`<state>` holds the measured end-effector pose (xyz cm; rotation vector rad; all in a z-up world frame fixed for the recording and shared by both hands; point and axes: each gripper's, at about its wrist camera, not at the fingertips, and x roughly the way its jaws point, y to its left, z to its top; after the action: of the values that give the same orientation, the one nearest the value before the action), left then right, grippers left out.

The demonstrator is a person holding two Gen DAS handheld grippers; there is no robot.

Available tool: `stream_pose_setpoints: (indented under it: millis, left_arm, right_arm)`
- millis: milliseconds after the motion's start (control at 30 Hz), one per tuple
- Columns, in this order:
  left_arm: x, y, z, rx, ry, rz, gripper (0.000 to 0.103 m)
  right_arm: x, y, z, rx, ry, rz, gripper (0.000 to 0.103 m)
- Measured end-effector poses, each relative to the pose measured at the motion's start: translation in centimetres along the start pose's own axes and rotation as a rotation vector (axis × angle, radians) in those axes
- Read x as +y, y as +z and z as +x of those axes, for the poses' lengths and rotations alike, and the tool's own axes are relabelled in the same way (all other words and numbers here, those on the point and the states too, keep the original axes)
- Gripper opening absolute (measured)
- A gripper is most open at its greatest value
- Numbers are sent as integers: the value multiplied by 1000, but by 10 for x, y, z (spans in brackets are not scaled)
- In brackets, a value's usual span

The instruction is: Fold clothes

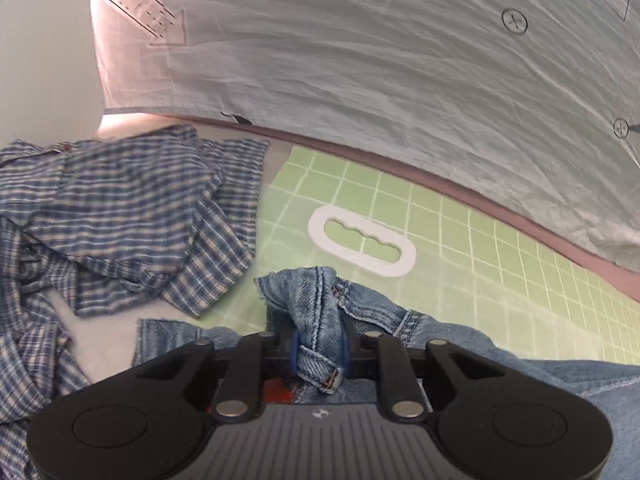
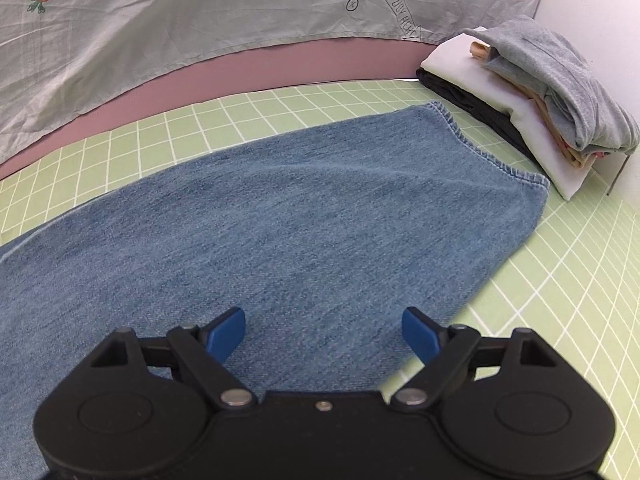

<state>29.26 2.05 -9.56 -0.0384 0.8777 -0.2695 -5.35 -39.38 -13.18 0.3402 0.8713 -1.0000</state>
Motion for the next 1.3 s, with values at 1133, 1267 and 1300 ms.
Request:
stream_pose_setpoints:
  millis: [1133,1267,1300]
  left_arm:
    - [75,-105,-97,40,172,-531,89]
    - [76,-122,-91,40,104,-614,89]
    - [75,-124,-90,35,88,-627,89]
  right_arm:
    - [-23,-23,7,11,118,68,99]
    - [-25,-25,7,14,131,81,100]
    - [-25,-25,7,16,133,83,100]
